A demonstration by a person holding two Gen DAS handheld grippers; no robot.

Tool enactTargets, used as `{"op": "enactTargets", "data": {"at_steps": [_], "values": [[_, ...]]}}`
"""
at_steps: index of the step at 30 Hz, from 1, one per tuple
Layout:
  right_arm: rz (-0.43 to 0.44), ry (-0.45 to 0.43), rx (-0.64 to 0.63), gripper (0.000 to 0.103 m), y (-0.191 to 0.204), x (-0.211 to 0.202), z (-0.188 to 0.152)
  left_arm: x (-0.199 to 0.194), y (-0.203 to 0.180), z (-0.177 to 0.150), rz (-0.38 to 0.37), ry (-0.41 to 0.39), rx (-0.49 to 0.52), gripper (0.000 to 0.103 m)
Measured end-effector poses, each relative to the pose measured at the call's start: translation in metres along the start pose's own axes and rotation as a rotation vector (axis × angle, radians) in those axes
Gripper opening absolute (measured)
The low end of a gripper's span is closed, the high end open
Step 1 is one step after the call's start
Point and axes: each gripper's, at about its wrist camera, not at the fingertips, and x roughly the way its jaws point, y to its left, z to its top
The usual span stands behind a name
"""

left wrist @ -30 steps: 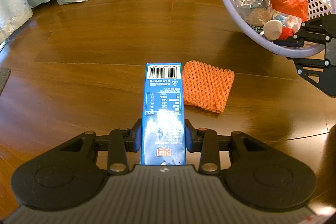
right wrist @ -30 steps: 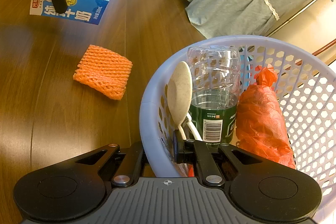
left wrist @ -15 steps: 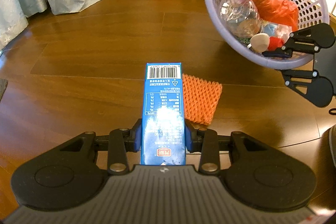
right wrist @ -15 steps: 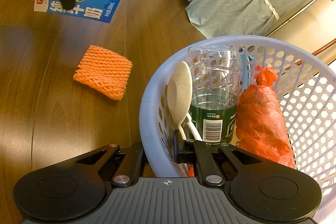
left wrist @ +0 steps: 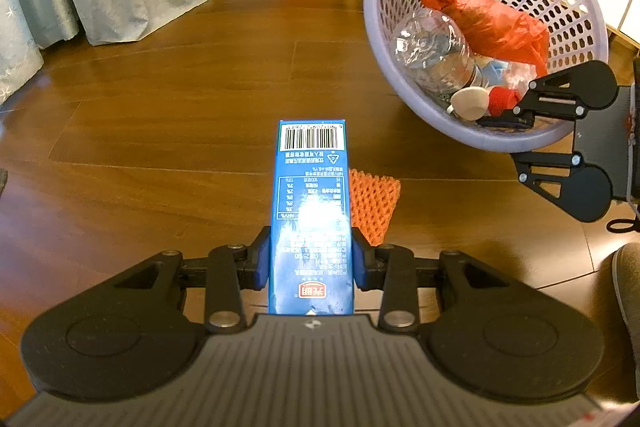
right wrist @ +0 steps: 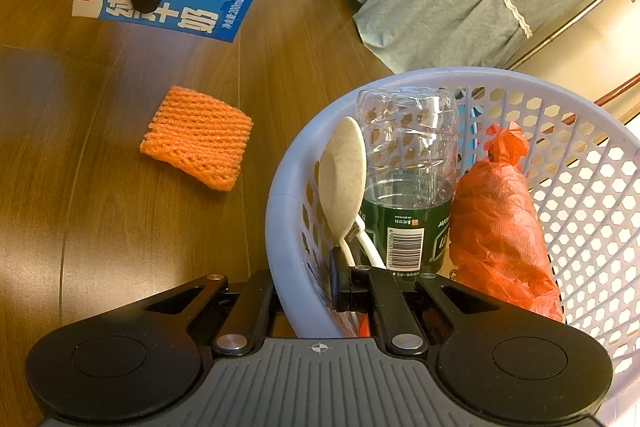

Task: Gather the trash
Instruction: 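Carry the blue milk carton over the wastebasket with the left tool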

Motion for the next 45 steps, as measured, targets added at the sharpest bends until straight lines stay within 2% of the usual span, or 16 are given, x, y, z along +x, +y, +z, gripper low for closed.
{"op": "enactTargets", "data": {"at_steps": [13,21,33,45], "values": [[0.0,0.001,0.003,0.005,0.0,0.0,0.0,-0.019,-0.008,0.02,-0.031,-0.06,0.013,0.033],[0.002,0.001,0.002,0.005,0.003,-0.002,0.002,-0.03,-0.024,0.045,-0.081,-0.112,0.037,0.033],[0.007,-0.002,0.004,0.005,0.001,-0.004,0.002,-0.024,-0.065,0.092,-0.163,-0.165,0.138,0.033],[0.013,-0.007,0.019,0.005,0.0,-0.007,0.003,0.004,-0.102,0.14,-0.247,-0.165,0.163,0.033]]}}
